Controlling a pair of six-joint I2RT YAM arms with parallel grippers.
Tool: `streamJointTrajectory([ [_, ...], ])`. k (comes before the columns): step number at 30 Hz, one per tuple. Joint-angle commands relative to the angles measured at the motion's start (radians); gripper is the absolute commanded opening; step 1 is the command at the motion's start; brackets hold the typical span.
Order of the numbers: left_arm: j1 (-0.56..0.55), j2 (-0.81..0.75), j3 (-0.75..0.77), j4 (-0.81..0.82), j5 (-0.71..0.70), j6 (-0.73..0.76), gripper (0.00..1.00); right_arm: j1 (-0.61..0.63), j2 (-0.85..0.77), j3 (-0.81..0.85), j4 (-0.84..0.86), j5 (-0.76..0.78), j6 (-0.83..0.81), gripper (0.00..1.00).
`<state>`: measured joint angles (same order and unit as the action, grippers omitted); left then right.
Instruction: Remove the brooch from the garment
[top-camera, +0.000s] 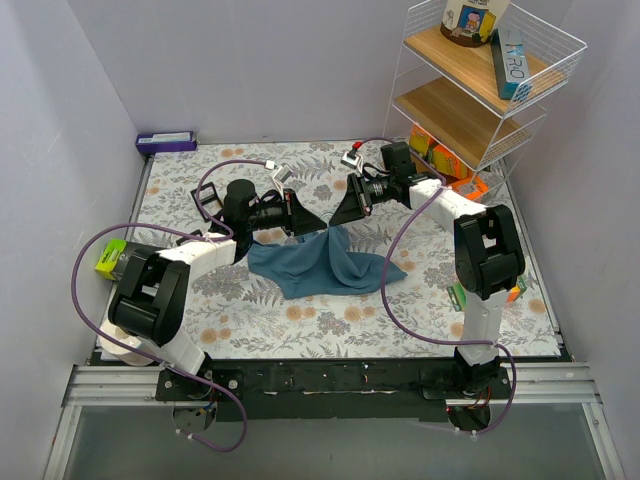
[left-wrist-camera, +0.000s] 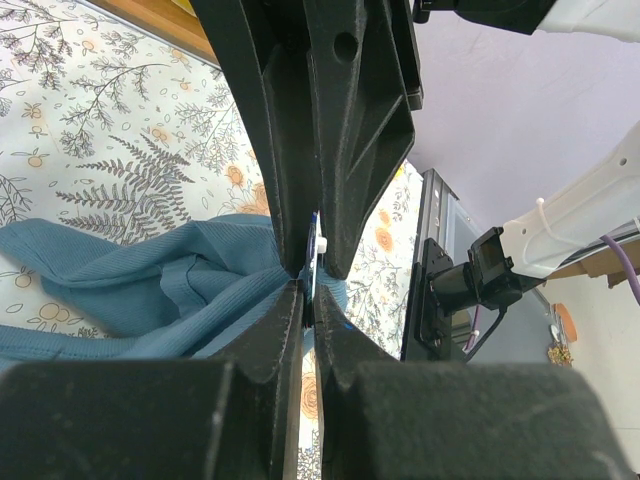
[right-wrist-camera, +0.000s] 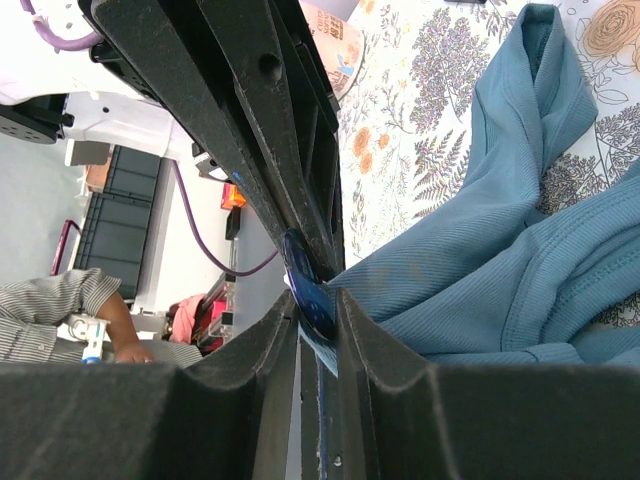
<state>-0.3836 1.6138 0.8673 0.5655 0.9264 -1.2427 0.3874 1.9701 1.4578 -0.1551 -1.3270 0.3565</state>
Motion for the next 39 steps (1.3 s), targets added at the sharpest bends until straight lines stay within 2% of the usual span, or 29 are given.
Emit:
streamJointTrajectory([
  [1, 0.003, -0.014, 0.038, 0.033, 0.008, 0.005, 0.00, -0.001, -0.004, -0.001, 0.019, -0.005, -0.001, 0.27],
  [9, -0.003, -0.022, 0.041, 0.028, 0.038, 0.044, 0.00, 0.004, 0.007, 0.024, -0.032, 0.052, -0.013, 0.22],
  [19, -0.052, -0.052, 0.085, -0.101, 0.069, 0.268, 0.00, 0.019, 0.026, 0.068, -0.144, 0.155, -0.076, 0.17],
  [25, -0.075, -0.063, 0.101, -0.148, 0.077, 0.351, 0.00, 0.025, 0.036, 0.093, -0.199, 0.235, -0.113, 0.15],
  [33, -0.097, -0.054, 0.105, -0.101, 0.091, 0.321, 0.00, 0.070, 0.069, 0.190, -0.302, 0.405, -0.134, 0.08],
  [39, -0.123, -0.042, 0.111, -0.078, 0.094, 0.310, 0.00, 0.090, 0.091, 0.200, -0.298, 0.407, -0.125, 0.07],
])
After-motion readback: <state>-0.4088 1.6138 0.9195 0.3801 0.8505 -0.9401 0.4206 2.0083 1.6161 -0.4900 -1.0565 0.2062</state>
